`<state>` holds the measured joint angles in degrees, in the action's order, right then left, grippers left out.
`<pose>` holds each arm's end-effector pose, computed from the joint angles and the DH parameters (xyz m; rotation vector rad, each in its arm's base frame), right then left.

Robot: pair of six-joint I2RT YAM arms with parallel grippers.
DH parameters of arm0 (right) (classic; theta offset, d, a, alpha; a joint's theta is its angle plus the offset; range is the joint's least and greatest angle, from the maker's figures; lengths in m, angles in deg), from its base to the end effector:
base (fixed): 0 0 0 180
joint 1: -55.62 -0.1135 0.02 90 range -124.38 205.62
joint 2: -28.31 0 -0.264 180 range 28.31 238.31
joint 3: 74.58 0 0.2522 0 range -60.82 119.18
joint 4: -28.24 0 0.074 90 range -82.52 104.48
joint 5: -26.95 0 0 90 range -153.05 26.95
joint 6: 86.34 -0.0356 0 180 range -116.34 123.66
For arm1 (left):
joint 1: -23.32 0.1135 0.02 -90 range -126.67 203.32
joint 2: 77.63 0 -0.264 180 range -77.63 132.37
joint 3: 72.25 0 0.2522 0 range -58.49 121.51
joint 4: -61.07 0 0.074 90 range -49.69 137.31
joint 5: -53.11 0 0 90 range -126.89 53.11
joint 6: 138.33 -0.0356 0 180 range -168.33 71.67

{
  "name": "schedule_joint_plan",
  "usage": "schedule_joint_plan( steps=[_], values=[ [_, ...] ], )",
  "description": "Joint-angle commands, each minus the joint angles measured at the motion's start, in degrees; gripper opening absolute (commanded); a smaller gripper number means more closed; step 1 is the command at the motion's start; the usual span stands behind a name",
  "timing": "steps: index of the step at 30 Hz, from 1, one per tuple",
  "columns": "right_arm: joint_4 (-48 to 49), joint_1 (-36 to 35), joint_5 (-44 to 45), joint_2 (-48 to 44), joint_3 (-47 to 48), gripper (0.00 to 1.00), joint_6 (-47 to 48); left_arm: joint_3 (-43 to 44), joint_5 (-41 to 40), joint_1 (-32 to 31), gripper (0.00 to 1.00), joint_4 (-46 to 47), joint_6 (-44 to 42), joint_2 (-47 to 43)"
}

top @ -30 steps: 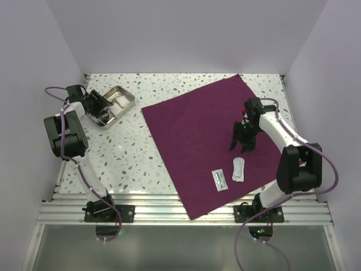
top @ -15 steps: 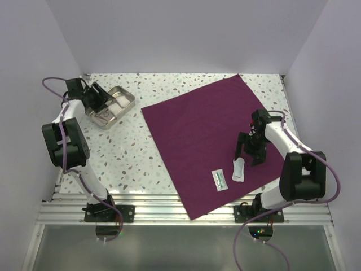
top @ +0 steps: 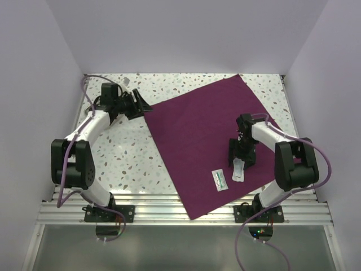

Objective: Prepare the surgical pack

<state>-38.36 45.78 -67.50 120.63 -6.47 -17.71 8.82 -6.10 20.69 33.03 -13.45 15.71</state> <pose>0.2549 0.0470 0.1644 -0.3128 -3.0893 -0.1103 0.3604 -0.0348 0.2558 -0.3595 2.3062 -0.9484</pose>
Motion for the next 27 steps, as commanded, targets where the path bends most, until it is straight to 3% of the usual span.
schedule_joint_plan(
  steps=[1, 17, 20, 27],
  values=[
    [1.7, -0.3, 2.8, 1.2, 0.3, 0.67, -1.6, -2.3, 2.8, -4.7, 0.66, 1.7, 0.2, -3.1],
    [1.6, -0.3, 5.1, 3.5, -0.2, 0.67, -0.3, -5.1, 4.5, -18.2, 0.66, 3.6, 1.4, -4.7],
    [2.4, -0.3, 4.5, 3.9, -0.6, 0.61, -0.3, -4.3, 5.1, -19.9, 0.66, 3.4, 1.3, -4.0],
    [2.0, -0.3, 3.3, 2.4, 0.0, 0.37, -0.8, -6.0, 6.8, -23.9, 0.68, 8.5, 3.9, -3.5]
  ],
)
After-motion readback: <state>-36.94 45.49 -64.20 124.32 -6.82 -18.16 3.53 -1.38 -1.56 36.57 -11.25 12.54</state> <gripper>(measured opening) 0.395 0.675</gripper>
